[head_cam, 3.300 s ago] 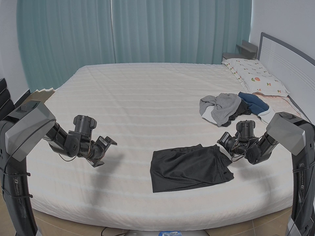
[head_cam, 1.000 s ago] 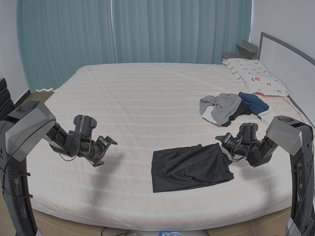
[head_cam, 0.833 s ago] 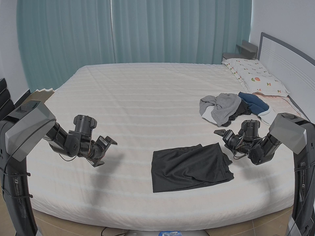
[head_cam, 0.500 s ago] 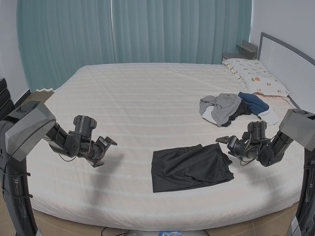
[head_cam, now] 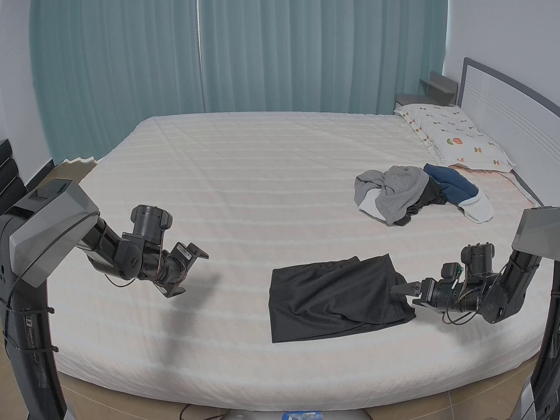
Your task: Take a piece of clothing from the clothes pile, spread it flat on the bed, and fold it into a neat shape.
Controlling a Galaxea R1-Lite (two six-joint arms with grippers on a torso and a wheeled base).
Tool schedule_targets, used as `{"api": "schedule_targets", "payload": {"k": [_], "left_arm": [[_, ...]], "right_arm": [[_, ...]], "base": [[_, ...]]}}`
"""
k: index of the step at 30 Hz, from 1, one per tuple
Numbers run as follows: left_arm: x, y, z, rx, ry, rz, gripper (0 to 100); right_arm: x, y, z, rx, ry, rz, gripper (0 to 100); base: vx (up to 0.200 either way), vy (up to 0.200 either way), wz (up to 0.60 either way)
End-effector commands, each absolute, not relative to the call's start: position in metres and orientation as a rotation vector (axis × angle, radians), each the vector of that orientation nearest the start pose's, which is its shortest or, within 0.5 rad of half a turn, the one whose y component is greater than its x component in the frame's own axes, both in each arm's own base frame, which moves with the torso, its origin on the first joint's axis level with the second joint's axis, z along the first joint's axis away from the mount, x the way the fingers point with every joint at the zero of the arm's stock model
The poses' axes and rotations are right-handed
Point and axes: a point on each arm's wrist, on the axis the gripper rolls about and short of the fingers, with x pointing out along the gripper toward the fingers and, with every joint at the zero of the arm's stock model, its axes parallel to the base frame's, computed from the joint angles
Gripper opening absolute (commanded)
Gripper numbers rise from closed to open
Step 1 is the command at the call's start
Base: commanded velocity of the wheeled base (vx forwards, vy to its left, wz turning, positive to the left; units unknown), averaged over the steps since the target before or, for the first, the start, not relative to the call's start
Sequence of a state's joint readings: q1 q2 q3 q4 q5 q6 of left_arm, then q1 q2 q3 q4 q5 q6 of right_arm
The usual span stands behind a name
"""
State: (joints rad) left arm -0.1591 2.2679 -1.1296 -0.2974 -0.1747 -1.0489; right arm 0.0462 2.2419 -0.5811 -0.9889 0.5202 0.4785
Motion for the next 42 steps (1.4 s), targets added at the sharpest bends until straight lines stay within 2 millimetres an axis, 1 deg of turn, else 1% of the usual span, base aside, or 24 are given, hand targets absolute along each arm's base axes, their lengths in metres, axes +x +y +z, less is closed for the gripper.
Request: {"api": "schedule_targets", "payload": {"k": [1,4,9,20,21,27,32,33,36,39,42], "left_arm": [[0.397,-0.068,0.026,-0.980,0.929,0.160,100],[0.397,-0.068,0.026,-0.980,0.930,0.158,100],[0.397,-0.069,0.025,-0.979,0.932,0.158,100],[0.398,-0.069,0.025,-0.979,0.930,0.157,100],[0.398,-0.069,0.025,-0.979,0.930,0.157,100],[0.398,-0.069,0.025,-0.979,0.930,0.157,100],[0.398,-0.069,0.025,-0.981,0.927,0.160,100],[0.398,-0.069,0.025,-0.981,0.927,0.160,100],[0.398,-0.069,0.026,-0.981,0.927,0.160,100],[0.398,-0.069,0.026,-0.981,0.927,0.160,100],[0.398,-0.069,0.026,-0.981,0.927,0.160,100]], "right_arm": [[0.321,0.028,-0.009,0.607,0.792,0.380,100],[0.321,0.030,-0.011,0.612,0.798,0.382,100],[0.325,0.042,-0.019,0.593,0.810,0.397,100],[0.328,0.044,-0.026,0.586,0.818,0.380,100],[0.328,0.044,-0.026,0.585,0.819,0.377,0],[0.326,0.042,-0.025,0.579,0.815,0.355,0],[0.322,0.036,-0.021,0.578,0.809,0.339,0],[0.320,0.031,-0.018,0.583,0.806,0.327,0],[0.316,0.027,-0.014,0.589,0.804,0.323,0],[0.313,0.022,-0.015,0.580,0.805,0.313,0],[0.310,0.016,-0.019,0.549,0.814,0.307,0]], "base": [[0.000,0.000,0.00],[0.000,0.000,0.00],[0.000,0.000,0.00],[0.000,0.000,0.00],[0.000,0.000,0.00],[0.000,0.000,0.00],[0.000,0.000,0.00],[0.000,0.000,0.00],[0.000,0.000,0.00],[0.000,0.000,0.00],[0.000,0.000,0.00]]}}
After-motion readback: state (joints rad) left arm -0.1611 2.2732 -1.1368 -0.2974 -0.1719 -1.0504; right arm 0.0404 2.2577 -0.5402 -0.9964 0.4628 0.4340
